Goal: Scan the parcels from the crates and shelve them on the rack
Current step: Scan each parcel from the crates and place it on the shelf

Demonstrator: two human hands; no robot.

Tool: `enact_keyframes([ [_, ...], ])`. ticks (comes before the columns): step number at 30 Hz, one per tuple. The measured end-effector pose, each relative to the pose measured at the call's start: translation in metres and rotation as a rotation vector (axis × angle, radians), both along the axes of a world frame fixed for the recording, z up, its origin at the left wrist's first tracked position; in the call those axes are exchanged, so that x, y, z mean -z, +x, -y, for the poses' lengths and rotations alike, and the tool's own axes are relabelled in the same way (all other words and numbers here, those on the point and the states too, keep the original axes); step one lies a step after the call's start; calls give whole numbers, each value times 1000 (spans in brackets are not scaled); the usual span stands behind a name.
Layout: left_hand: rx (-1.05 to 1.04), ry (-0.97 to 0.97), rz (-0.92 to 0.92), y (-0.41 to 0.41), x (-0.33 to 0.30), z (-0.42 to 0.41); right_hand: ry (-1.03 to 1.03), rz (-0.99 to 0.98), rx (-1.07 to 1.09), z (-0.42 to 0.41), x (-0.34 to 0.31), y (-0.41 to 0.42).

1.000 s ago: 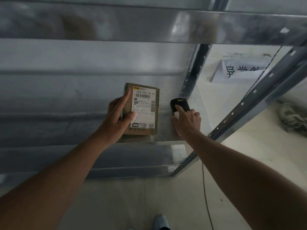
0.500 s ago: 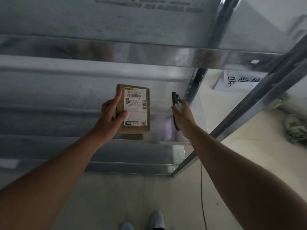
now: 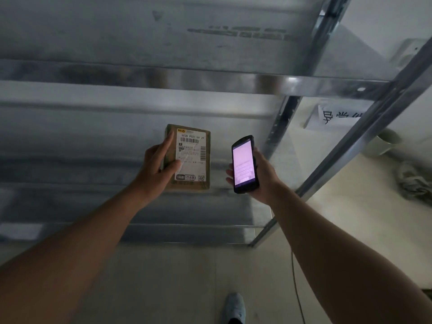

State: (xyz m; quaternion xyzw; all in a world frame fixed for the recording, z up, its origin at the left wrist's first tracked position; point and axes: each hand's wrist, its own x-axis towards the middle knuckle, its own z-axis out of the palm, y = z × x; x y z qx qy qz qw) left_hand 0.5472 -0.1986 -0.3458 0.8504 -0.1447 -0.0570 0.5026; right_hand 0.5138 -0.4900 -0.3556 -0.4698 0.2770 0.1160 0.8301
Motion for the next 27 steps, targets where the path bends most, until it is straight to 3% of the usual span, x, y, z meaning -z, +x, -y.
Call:
enact_keyframes([
  [8,178,33,87,-47,-19,-75,-194,-46,-27,-80,-25,-72],
  [15,170,87,146,-68,-59,-120,-949,234,-272,-137,-86,-123],
  [23,193,201,334,-114,-109,-120,-1599,412,-626,-142,-148,-180],
  [27,178,283,384,-136,-128,-112,-1793,425,-796,-132,-171,-210],
])
